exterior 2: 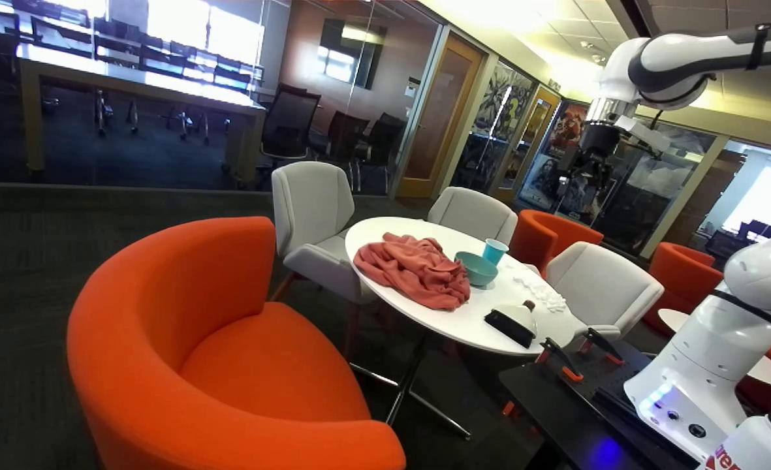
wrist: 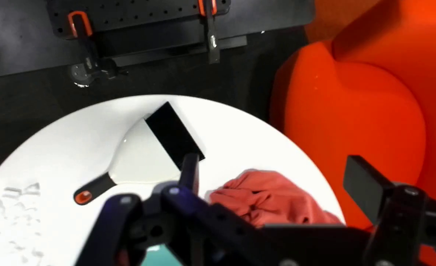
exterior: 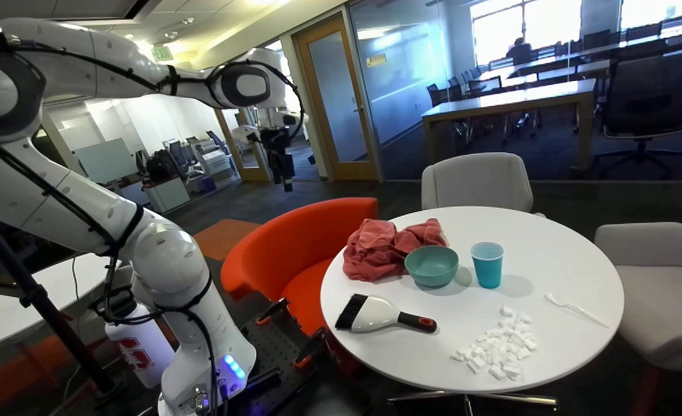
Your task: Sweep the white things on the table to the left
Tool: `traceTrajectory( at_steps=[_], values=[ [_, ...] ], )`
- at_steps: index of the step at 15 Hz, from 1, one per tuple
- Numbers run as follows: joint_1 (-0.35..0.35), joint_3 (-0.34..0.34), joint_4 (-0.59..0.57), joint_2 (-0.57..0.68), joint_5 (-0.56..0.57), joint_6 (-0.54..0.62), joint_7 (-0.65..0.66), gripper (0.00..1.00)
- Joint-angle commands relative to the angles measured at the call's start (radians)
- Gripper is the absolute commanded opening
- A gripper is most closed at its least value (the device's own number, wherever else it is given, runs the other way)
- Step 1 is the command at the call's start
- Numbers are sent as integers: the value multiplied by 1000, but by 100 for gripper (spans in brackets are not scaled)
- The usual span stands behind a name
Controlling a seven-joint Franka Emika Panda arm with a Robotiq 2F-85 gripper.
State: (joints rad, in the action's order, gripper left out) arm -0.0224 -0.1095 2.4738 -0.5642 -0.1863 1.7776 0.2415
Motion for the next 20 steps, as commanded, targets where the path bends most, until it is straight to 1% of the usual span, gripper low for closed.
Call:
traceTrajectory(
  at_steps=[1, 4, 6, 7, 8, 9, 14, 15, 16, 20],
  values=[
    [99, 68, 88, 13, 42, 138, 36, 100],
    [188, 138, 144, 48, 74, 257, 49, 100],
    [247, 181, 165, 82, 97, 323, 66, 100],
    [267, 200, 167, 103, 97, 341, 72, 100],
    [231, 191, 160, 72, 82, 299, 28, 100],
    [244, 204, 163, 83, 85, 305, 19, 100],
    [232, 197, 161, 84, 84, 305, 19, 100],
    [238, 202, 140, 109, 61, 333, 49, 100],
    [254, 221, 93, 169, 35, 335, 84, 100],
    [294, 304, -43, 387, -8, 404, 128, 100]
  ],
)
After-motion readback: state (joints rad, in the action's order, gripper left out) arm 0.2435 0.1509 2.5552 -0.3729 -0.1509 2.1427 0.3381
